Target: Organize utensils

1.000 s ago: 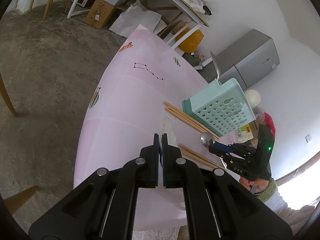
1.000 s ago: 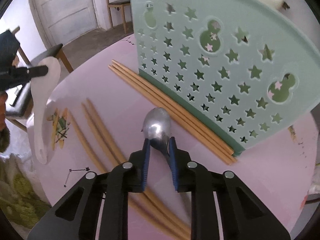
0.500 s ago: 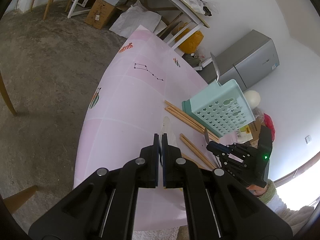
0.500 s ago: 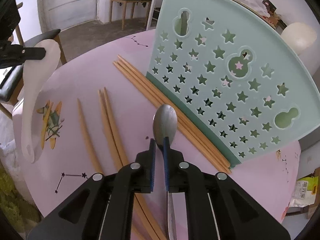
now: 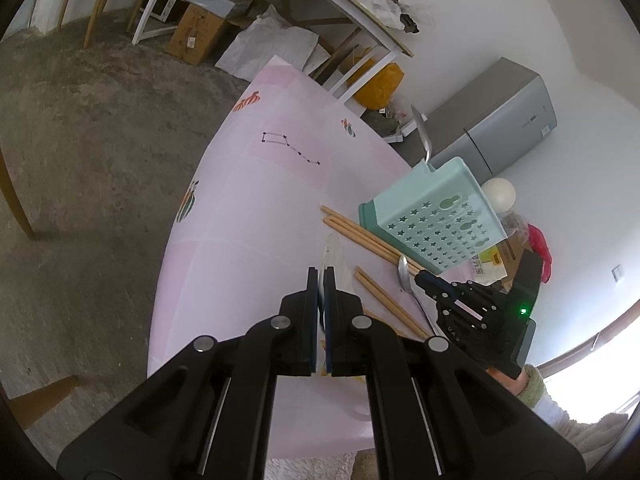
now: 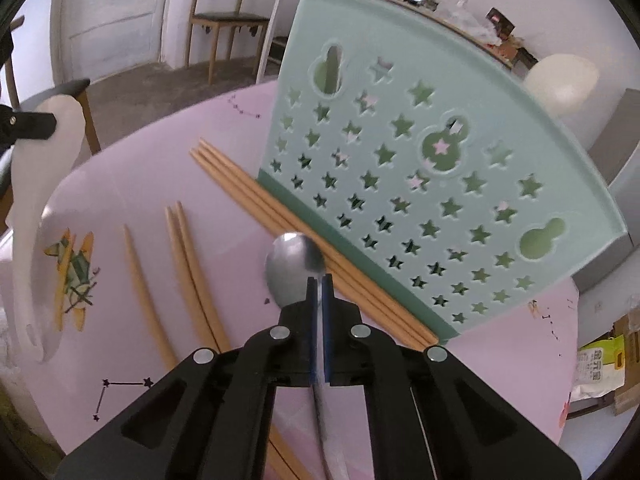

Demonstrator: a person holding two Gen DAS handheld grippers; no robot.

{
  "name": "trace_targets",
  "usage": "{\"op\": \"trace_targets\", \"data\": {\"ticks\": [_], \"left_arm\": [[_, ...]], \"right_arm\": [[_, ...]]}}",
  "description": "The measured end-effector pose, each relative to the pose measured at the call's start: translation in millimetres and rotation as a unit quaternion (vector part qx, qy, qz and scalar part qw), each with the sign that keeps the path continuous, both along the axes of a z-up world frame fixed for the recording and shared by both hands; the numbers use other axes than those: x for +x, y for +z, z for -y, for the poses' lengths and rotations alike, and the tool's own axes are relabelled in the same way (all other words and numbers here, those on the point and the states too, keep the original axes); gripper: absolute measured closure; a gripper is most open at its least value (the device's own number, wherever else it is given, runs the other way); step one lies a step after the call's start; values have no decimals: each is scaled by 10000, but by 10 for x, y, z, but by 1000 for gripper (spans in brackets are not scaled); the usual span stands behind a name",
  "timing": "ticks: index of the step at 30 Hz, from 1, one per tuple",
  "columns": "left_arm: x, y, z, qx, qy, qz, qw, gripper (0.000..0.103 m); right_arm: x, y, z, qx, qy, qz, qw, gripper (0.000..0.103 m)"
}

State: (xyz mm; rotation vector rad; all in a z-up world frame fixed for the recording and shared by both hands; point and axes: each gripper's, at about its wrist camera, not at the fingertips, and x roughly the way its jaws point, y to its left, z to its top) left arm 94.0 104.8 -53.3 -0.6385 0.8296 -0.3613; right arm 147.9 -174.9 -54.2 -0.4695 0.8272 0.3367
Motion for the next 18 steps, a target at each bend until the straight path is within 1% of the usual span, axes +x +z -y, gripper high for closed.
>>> {"op": "trace_targets", "data": {"ticks": [2,3,4,6,7,8,10,15,18], "left_arm": [[-11,19,6,22,1,19,10000,102],[-16,25,8,28,2,24,10000,102],[-18,28,11,34,0,24,10000,102],[-17,28,10,30,1,18,10000,102],[-20,32,13,30,0,12,10000,102],[-22,35,15,33,-3,10,10000,102],[-26,37,17,45,-12,8,10000,102],[-26,29,20,36,-17,1,10000,102],[-23,9,19,24,-37,-17,10000,102]], "right_arm": [[-17,34,39,117,-18,-36,9999,101],[-19,54,75,272,-28,-133,9995,101],[2,53,102,413,-32,-258,9988,101],[57,44,203,828,-95,-603,9947,97],[70,49,254,973,-103,-687,9928,90],[93,51,297,1149,-120,-789,9902,75],[127,58,358,1391,-161,-884,9862,63],[299,-36,432,1694,-265,-1290,9767,62],[415,-101,366,1603,-300,-1323,9777,62]]}}
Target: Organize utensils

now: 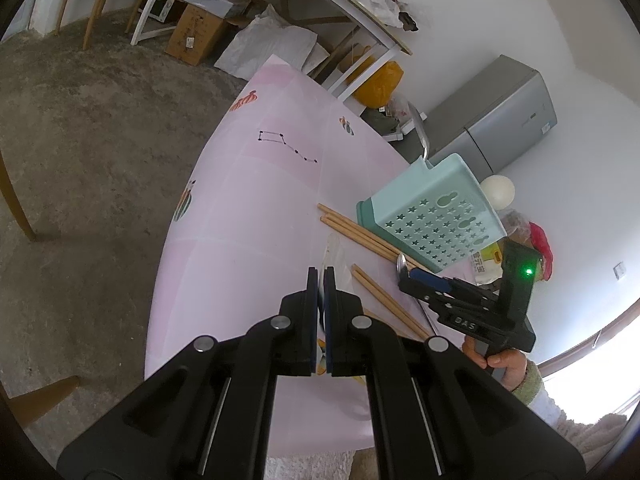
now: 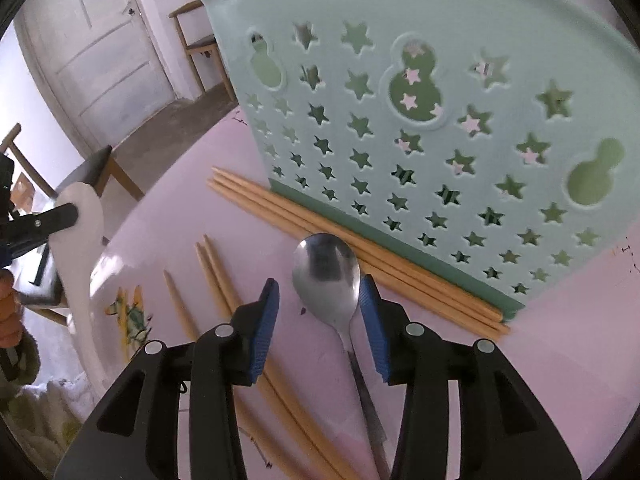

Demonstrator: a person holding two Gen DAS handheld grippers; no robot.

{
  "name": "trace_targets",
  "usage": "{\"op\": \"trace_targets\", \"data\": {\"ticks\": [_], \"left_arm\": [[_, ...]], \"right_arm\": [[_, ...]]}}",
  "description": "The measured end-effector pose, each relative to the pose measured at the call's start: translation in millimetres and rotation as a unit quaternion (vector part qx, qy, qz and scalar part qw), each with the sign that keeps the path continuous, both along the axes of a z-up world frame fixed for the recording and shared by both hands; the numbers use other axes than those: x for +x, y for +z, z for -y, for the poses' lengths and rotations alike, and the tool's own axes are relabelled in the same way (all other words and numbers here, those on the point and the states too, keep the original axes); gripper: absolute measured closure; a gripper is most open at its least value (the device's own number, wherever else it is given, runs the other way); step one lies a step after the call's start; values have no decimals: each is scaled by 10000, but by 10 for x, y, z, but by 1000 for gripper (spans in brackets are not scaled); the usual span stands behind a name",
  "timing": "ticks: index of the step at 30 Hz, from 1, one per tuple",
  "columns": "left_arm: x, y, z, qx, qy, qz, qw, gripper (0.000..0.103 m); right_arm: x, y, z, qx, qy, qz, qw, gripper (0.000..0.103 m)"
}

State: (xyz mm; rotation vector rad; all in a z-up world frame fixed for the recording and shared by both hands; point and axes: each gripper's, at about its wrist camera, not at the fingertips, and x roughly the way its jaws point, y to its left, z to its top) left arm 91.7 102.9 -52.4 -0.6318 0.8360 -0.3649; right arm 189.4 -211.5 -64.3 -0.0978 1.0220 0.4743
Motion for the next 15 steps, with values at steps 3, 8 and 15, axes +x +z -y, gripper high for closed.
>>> {"op": "trace_targets", "data": {"ticks": [3,8,15], "left_arm": [[7,-28,-3,-7,-10,-41,10000,102],[43,-45,-4,-36,5,-74,10000,102],[43,-44,-13,-39,5,-73,10000,102]], "right_arm": [[19,-18,-73,-27,83,50,9999,62],[-4,-29,-243,-370,147,275,9988,62],[-24,-15,-355,-526,29,406,9978,68]]}}
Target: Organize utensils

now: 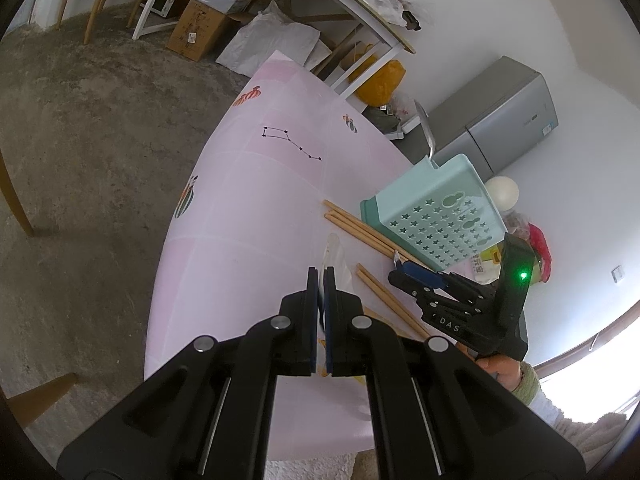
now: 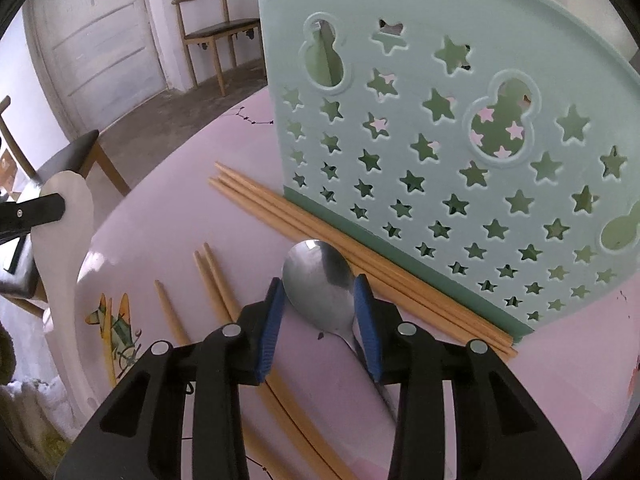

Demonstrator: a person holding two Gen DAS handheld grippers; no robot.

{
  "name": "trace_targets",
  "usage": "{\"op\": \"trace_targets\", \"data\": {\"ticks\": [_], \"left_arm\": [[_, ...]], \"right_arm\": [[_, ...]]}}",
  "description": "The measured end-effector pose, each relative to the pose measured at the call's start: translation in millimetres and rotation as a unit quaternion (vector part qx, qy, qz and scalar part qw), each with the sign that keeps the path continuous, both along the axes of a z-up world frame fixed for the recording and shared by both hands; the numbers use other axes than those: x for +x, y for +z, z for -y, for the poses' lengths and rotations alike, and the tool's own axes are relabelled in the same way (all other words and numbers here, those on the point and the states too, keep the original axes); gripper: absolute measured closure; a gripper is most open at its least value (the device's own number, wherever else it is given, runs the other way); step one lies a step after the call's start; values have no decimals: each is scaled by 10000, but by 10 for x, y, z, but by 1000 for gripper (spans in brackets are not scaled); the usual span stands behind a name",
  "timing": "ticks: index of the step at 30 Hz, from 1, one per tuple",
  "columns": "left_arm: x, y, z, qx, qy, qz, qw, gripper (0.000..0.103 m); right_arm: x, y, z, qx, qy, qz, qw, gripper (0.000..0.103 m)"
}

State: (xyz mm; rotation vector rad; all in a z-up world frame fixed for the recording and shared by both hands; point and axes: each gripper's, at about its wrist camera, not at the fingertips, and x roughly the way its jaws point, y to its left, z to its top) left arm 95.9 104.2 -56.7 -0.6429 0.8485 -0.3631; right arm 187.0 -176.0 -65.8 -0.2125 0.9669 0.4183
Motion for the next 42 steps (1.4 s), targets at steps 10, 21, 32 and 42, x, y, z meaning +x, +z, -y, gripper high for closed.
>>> {"op": "trace_targets", "data": {"ticks": [10,21,32,42], "left_arm": [[16,-4,-43,-16,37,-2,10000,102],[-75,140,-88,-72,38,343,9994,102],[-87,944,37,-137,-115,1601,9869,102],[259,2026,403,187,-66,3299,9438,102]], "right_arm": [[-93,14,-218,-85,75,144,9998,69],[-268,360,258,1200,-277,410,9915,69],[-560,516,871,2623,-901,910,9565,69],[-678,559,1183,3263,-1292,1273,9277,90]]}}
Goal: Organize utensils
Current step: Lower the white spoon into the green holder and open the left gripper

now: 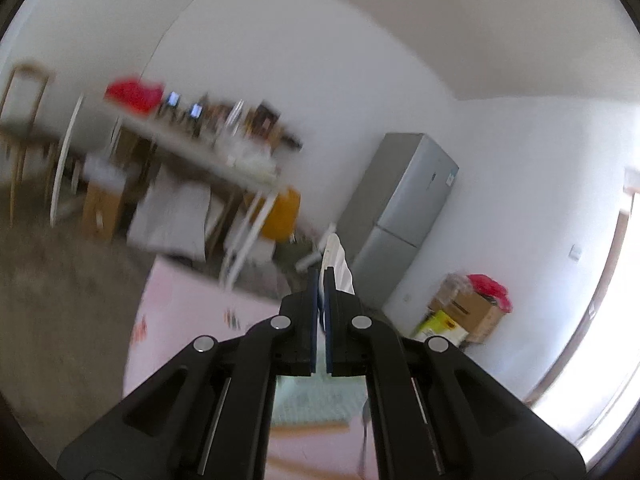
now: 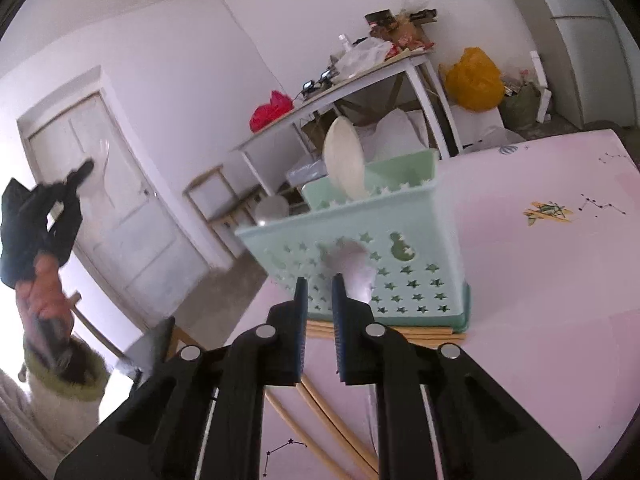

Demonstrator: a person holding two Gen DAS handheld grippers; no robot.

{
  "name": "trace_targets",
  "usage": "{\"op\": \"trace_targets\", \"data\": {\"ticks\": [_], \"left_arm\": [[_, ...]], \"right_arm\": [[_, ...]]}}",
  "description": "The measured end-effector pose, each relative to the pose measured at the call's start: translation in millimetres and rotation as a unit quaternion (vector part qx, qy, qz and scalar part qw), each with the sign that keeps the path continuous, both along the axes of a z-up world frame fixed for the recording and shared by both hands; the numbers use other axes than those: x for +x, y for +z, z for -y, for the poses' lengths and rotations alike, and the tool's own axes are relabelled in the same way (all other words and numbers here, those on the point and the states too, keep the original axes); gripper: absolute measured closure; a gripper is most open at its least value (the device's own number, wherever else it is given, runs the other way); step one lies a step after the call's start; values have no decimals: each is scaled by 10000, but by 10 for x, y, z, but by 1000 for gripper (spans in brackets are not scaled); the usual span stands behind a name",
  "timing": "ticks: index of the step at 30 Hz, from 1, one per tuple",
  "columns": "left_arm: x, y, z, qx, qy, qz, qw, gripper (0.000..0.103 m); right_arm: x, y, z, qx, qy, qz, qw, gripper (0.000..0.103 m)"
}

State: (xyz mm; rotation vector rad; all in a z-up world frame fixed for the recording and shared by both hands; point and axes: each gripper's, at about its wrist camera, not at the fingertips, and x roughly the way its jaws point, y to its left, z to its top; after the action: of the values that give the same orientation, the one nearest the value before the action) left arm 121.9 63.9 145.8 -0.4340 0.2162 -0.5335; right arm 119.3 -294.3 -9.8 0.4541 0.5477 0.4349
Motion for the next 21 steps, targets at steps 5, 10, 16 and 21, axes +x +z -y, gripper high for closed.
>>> {"op": "trace_targets", "data": {"ticks": [5,10,16,21], "left_arm": [[369,123,372,481,143,107,9987,102],[514,-6,466,621,239,-127,9977,102],[512,-82,387,591,315,-293,9973,102],[486,-93,366,604,338,-265,9972,102]], "right_arm": [[-40,-58,159,212,-218,6,9995,90],[-91,-150,314,203,-322,-87,9992,90],[-94,-239,427,168,-253,-383,9988,90],[-108,-230,307,-77,-19,-475,9988,90]]}}
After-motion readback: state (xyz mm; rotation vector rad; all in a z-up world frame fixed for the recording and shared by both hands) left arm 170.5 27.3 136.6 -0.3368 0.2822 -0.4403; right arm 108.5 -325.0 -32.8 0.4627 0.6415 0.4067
